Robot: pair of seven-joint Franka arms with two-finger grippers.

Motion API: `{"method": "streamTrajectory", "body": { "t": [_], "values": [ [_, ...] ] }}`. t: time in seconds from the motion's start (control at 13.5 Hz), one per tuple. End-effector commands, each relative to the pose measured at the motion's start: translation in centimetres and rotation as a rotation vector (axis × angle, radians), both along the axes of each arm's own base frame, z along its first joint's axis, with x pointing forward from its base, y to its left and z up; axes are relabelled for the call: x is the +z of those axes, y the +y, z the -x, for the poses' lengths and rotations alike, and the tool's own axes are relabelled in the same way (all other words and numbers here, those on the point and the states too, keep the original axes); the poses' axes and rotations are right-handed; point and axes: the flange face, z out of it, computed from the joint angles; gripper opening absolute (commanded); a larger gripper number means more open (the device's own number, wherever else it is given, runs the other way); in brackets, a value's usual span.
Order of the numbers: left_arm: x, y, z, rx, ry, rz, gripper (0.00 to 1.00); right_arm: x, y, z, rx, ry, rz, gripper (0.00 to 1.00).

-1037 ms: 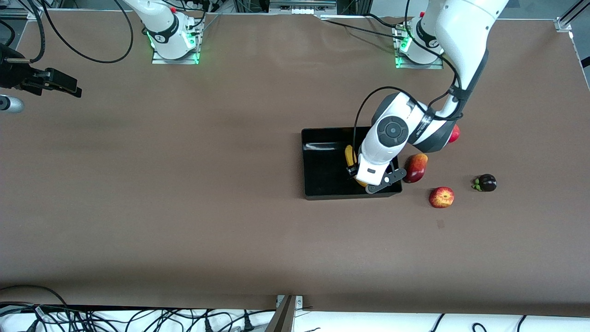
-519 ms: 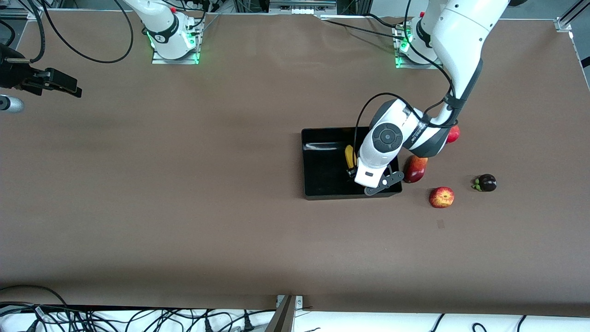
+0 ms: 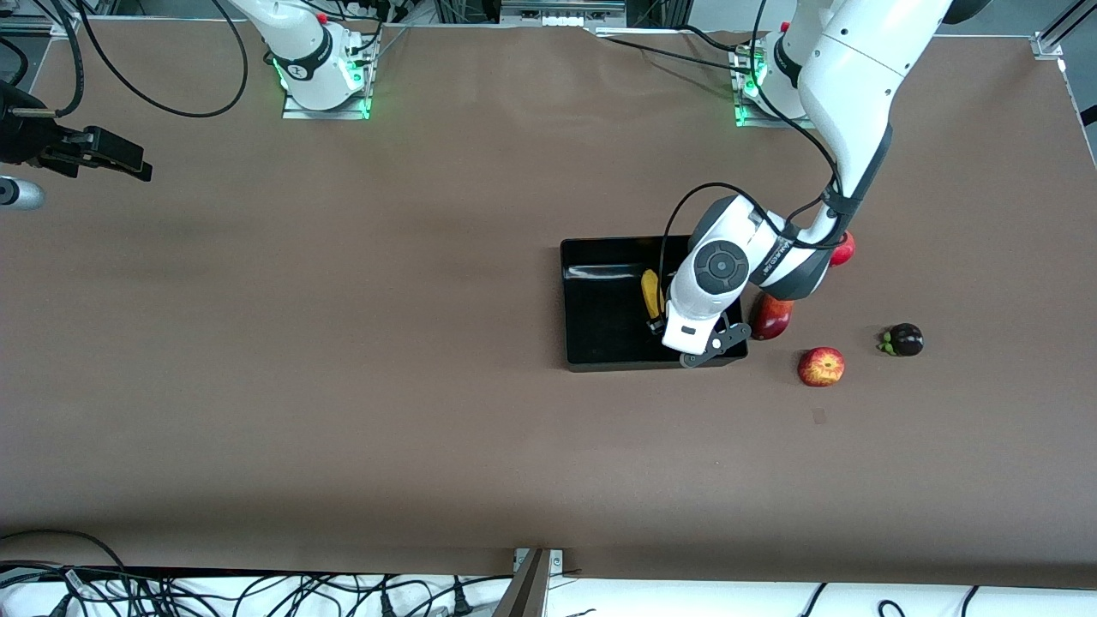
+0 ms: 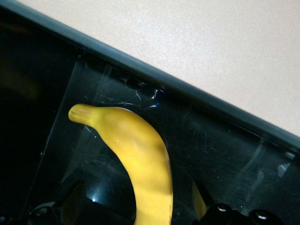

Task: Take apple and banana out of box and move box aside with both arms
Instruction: 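Grasp the banana with the left gripper and lift it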

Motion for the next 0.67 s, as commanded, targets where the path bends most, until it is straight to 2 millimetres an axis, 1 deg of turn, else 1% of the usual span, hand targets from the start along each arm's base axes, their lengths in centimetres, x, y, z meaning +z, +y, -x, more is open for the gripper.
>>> {"method": "streamTrajectory", "body": {
  "t": [0.0, 0.15, 0.3, 0.44, 0.59],
  "values": [
    [-0.72, 0.40, -0.34, 0.021, -0.020, 0.003, 1.00, 0.53, -0.01, 0.22, -0.008, 0.003, -0.018, 1.00],
    [-1.14, 0.38, -0.45, 0.040, -0.029, 0.010, 1.00, 0.53, -0.01, 0.22, -0.008, 0.003, -0.018, 1.00],
    [-1.06, 0.46, -0.51, 0.051, -0.031, 0.009, 0.99, 0.53, -0.17, 0.22, -0.011, 0.003, -0.018, 1.00],
    [-1.06, 0.47, -0.51, 0.058, -0.033, 0.006, 0.63, 0.53, -0.17, 0.22, -0.011, 0.003, -0.018, 1.00],
    [-0.97, 0.38, -0.49, 0.058, -0.036, 0.003, 0.22, 0.53, -0.43, 0.23, -0.014, 0.003, -0.017, 1.00]
  ]
}}
